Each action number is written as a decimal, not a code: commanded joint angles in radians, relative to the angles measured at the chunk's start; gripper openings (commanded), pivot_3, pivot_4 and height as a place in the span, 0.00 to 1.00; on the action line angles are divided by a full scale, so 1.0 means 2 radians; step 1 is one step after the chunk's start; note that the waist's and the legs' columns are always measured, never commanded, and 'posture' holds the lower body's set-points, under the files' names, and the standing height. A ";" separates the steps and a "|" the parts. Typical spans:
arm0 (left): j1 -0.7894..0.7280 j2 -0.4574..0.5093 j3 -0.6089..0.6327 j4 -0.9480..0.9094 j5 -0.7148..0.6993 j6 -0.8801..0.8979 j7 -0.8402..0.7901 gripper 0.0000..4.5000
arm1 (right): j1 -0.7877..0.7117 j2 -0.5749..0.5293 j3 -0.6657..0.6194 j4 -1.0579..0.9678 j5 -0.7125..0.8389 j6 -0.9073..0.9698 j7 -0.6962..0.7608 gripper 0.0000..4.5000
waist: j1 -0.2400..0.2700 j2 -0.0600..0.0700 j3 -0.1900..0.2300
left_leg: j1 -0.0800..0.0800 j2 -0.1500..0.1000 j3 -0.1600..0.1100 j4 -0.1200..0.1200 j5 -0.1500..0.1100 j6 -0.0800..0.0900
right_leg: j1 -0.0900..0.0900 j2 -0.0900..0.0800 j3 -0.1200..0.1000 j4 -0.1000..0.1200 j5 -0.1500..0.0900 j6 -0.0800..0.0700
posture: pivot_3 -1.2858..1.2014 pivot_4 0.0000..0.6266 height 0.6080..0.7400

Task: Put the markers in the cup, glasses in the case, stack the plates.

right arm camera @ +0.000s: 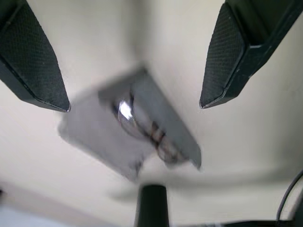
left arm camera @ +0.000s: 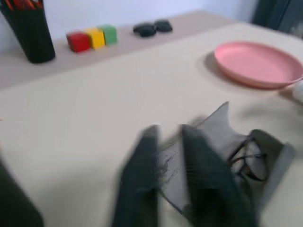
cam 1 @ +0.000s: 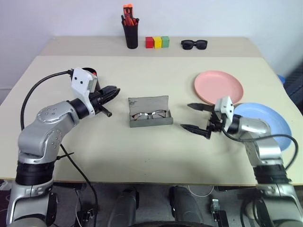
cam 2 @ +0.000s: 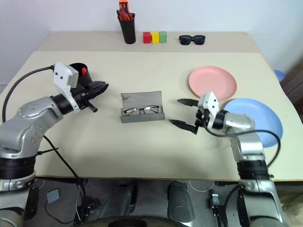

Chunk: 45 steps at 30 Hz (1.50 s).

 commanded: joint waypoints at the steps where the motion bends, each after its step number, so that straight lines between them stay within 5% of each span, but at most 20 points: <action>1: -0.058 -0.004 -0.021 0.068 0.048 -0.052 -0.022 0.01 | 0.049 -0.015 -0.042 -0.077 0.021 0.015 -0.036 1.00 | 0.002 0.000 0.000 | 0.000 0.000 0.000 0.000 0.000 0.000 | 0.000 0.000 0.000 0.000 0.000 0.000 | 0.52 0.24 1.00; 13: -0.255 -0.051 -0.136 0.381 0.216 -0.208 -0.119 0.01 | 0.221 -0.016 -0.111 -0.197 0.038 0.020 -0.102 1.00 | 0.006 -0.001 0.000 | -0.001 0.000 0.000 0.001 0.000 0.000 | 0.001 0.000 0.000 -0.002 0.000 0.001 | 0.52 0.24 1.00; 26: -0.360 -0.129 -0.171 0.631 0.320 -0.352 -0.164 0.01 | 0.218 -0.017 -0.089 -0.227 0.048 0.036 -0.146 1.00 | 0.007 -0.001 0.000 | -0.002 0.000 0.001 0.002 0.000 0.000 | 0.000 0.000 0.000 -0.001 0.000 0.002 | 0.52 0.24 1.00; 35: -0.361 -0.142 -0.155 0.628 0.310 -0.370 -0.291 0.01 | 0.233 -0.023 -0.093 -0.224 0.046 0.030 -0.140 1.00 | 0.006 -0.001 0.001 | -0.002 0.000 0.001 0.002 0.000 0.001 | 0.000 0.000 0.000 -0.001 0.000 0.002 | 0.52 0.24 1.00; 45: -0.297 -0.116 -0.145 0.456 0.269 -0.273 -0.410 0.01 | 0.245 -0.026 -0.097 -0.210 0.042 0.024 -0.133 1.00 | 0.004 -0.001 0.000 | -0.002 0.000 0.000 0.002 0.000 0.001 | 0.000 0.000 0.000 -0.001 0.000 0.002 | 0.52 0.24 1.00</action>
